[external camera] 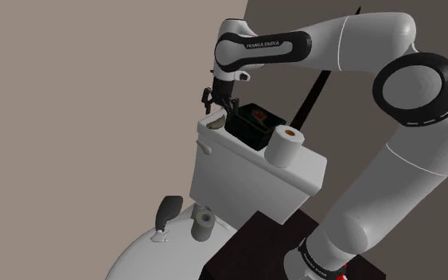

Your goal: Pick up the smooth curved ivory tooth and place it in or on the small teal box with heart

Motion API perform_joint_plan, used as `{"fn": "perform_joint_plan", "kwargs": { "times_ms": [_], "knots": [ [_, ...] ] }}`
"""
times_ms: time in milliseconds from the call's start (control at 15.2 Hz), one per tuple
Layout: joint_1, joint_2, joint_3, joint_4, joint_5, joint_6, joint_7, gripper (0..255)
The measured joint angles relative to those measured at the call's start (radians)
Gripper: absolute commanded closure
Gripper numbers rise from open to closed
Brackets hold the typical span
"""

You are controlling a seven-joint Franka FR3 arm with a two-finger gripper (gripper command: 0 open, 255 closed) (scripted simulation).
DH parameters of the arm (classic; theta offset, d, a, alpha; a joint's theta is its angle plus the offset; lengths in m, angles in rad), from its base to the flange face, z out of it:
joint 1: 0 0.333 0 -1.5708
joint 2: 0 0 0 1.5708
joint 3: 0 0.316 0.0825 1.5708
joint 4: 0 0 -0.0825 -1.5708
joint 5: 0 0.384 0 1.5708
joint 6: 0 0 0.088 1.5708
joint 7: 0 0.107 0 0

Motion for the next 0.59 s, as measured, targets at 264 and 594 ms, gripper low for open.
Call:
{"fn": "perform_joint_plan", "kwargs": {
  "times_ms": [264,594],
  "knots": [
    [0.000,-0.014,0.002,-0.030,-0.002,0.047,0.004,0],
    [-0.001,-0.016,0.003,-0.035,-0.004,0.056,0.006,0]
  ]
}}
